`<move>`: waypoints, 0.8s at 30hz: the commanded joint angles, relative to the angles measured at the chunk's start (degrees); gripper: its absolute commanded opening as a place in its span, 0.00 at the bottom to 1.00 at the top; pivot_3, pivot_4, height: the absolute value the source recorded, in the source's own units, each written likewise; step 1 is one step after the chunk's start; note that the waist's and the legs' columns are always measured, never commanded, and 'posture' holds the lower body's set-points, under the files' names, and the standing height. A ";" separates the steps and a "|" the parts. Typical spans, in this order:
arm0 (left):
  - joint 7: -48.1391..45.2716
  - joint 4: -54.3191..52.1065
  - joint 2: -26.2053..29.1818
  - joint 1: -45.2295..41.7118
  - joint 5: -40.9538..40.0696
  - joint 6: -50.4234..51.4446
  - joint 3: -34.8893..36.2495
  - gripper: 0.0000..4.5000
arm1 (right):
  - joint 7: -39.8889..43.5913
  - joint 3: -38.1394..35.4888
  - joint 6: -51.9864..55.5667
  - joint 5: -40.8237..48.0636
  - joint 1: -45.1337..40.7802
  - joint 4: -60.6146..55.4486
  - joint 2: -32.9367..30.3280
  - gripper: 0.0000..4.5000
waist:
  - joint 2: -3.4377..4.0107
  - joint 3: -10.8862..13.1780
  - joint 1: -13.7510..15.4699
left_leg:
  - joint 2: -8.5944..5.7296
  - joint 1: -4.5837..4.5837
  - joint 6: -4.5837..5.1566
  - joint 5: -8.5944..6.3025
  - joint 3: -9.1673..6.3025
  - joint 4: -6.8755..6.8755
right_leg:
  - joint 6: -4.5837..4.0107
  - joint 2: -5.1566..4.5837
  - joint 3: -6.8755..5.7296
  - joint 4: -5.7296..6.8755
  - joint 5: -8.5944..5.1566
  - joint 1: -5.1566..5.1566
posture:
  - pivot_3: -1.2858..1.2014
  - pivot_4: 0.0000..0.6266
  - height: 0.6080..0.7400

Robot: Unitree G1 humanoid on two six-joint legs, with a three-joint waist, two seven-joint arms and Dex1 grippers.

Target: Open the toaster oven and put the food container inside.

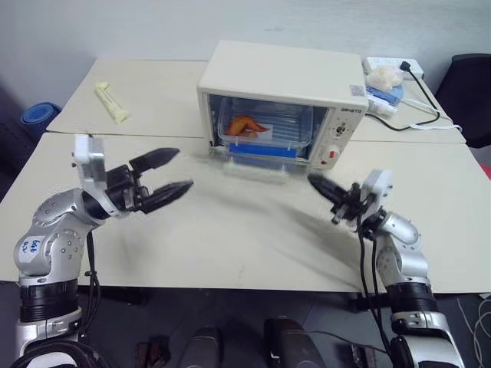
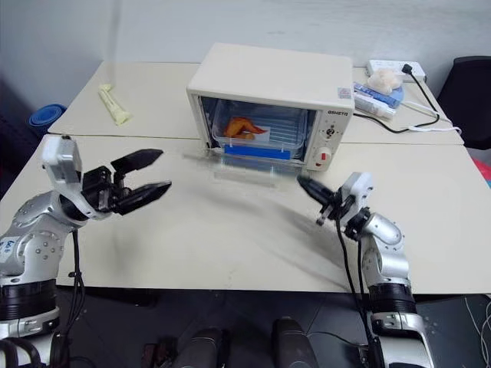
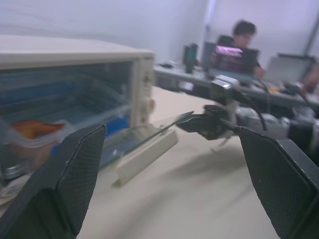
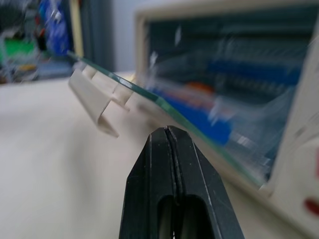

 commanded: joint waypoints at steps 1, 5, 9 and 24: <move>4.70 1.32 -0.69 -0.26 1.40 -2.93 2.74 1.00 | -5.36 -3.56 4.27 6.21 -4.03 -5.87 1.51 0.00 | 0.00 0.00 0.03 | 0.00 0.00 -0.02 0.00 0.00 0.00 | 0.00 0.01 0.00 0.00 0.00 -0.02 | 0.52 0.24 1.00; 3.63 4.71 0.66 1.05 7.25 -8.85 1.26 1.00 | -5.12 -3.79 10.56 9.00 -6.14 -8.32 -0.57 0.00 | 0.01 0.00 0.15 | -0.01 -0.02 -0.03 0.00 0.00 -0.01 | 0.00 0.00 -0.01 -0.03 0.00 -0.01 | 0.52 0.24 1.00; 1.48 9.87 3.11 2.40 12.93 -15.51 0.48 1.00 | -0.45 -1.73 13.89 7.31 -4.12 -12.11 -5.99 0.08 | 0.03 0.01 0.28 | -0.06 -0.06 0.01 -0.03 0.00 -0.02 | 0.00 -0.06 0.00 -0.07 0.00 -0.04 | 0.52 0.24 1.00; -5.12 10.85 9.40 18.38 22.86 -27.86 -2.06 1.00 | 17.79 2.86 -2.66 -3.88 17.85 -10.30 -16.20 0.99 | 0.03 0.02 0.28 | 0.04 0.12 0.29 -0.17 0.08 -0.35 | 0.00 -0.06 0.04 -0.45 0.00 0.14 | 0.52 0.24 1.00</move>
